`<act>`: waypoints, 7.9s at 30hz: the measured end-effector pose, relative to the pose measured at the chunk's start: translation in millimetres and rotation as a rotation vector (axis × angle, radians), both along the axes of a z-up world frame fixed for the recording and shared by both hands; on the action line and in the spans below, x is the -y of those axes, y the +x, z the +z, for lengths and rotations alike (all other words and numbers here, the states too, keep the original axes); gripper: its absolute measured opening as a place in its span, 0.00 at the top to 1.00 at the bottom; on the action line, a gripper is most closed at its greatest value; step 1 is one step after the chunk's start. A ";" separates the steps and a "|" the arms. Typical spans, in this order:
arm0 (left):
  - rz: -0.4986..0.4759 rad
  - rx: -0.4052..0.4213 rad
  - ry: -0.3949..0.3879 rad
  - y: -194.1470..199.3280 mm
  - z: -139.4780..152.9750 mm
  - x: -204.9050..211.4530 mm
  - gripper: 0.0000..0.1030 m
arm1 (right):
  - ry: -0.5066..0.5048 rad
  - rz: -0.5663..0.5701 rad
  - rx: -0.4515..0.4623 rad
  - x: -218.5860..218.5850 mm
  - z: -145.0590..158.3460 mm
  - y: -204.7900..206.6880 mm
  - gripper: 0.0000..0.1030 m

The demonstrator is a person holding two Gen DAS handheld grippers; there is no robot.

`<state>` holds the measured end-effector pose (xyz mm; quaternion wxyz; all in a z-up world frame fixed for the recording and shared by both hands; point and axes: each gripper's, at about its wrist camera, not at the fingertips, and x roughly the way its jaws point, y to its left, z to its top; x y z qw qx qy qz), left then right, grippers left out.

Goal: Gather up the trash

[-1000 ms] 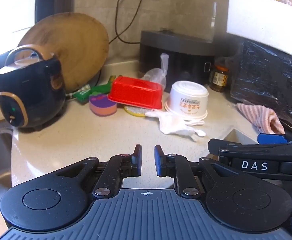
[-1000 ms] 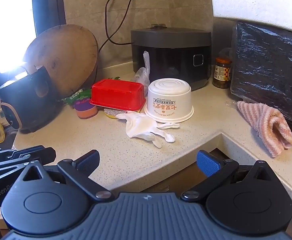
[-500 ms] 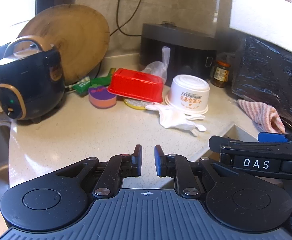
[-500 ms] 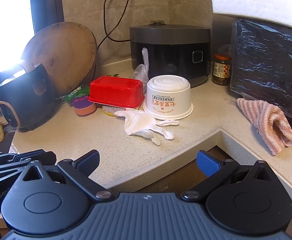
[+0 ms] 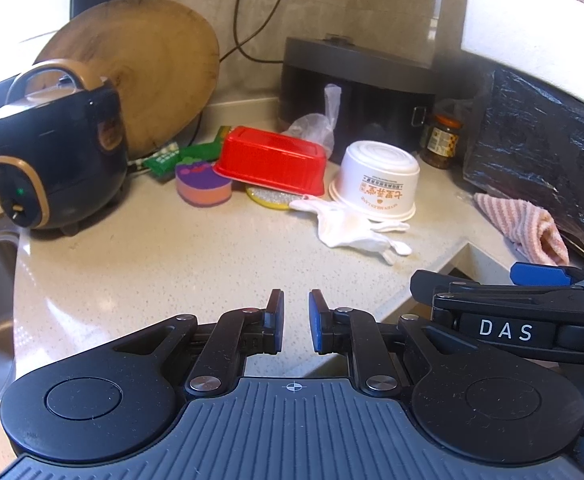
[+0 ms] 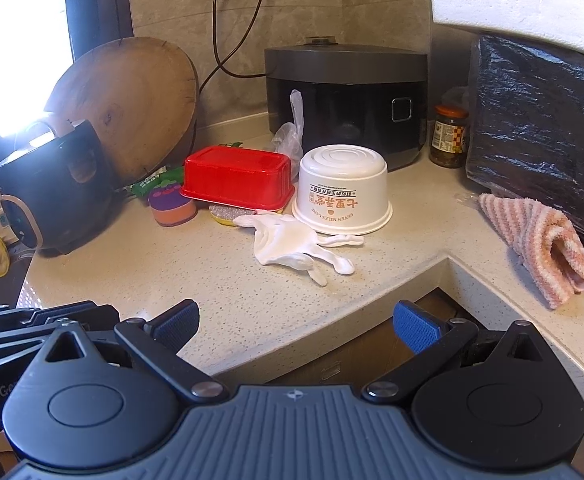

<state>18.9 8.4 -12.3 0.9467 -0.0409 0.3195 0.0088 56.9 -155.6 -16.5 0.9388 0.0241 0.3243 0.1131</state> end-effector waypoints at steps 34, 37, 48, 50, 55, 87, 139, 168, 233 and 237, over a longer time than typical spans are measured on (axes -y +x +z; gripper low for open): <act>-0.019 -0.025 -0.027 -3.0 -3.1 -4.8 0.83 | -0.012 -0.007 -0.023 -1.1 -3.0 -4.2 0.00; -0.020 -0.026 -0.029 -1.9 -3.1 -4.4 0.83 | -0.012 -0.009 -0.023 -0.4 -3.0 -3.4 0.00; -0.023 -0.042 -0.042 11.5 -7.3 -11.3 0.83 | -0.017 -0.026 -0.039 -1.1 -8.6 9.8 0.00; -0.023 -0.049 -0.045 16.3 -9.1 -13.7 0.83 | -0.020 -0.028 -0.045 -2.2 -10.5 14.7 0.00; -0.021 -0.069 -0.059 32.1 -15.1 -23.2 0.83 | -0.014 -0.040 -0.059 -4.8 -17.0 30.0 0.00; -0.023 0.037 -0.392 178.5 -14.9 -175.3 0.82 | -0.012 0.057 0.015 -98.5 5.9 254.3 0.00; -0.006 -0.049 -0.464 184.2 -37.3 -192.7 0.82 | 0.182 0.011 -0.201 -79.3 -10.3 267.4 0.05; -0.009 -0.103 -0.420 193.9 -49.5 -183.3 0.82 | 0.558 0.352 -0.395 -95.8 -16.3 267.5 0.00; -0.139 0.084 -0.634 164.0 -11.0 -155.4 0.65 | 0.517 -0.131 -0.246 8.5 -43.2 169.5 0.00; -0.011 0.026 -0.564 158.5 -24.1 -164.1 0.65 | 0.253 -0.085 -0.148 -6.5 -38.7 138.6 0.00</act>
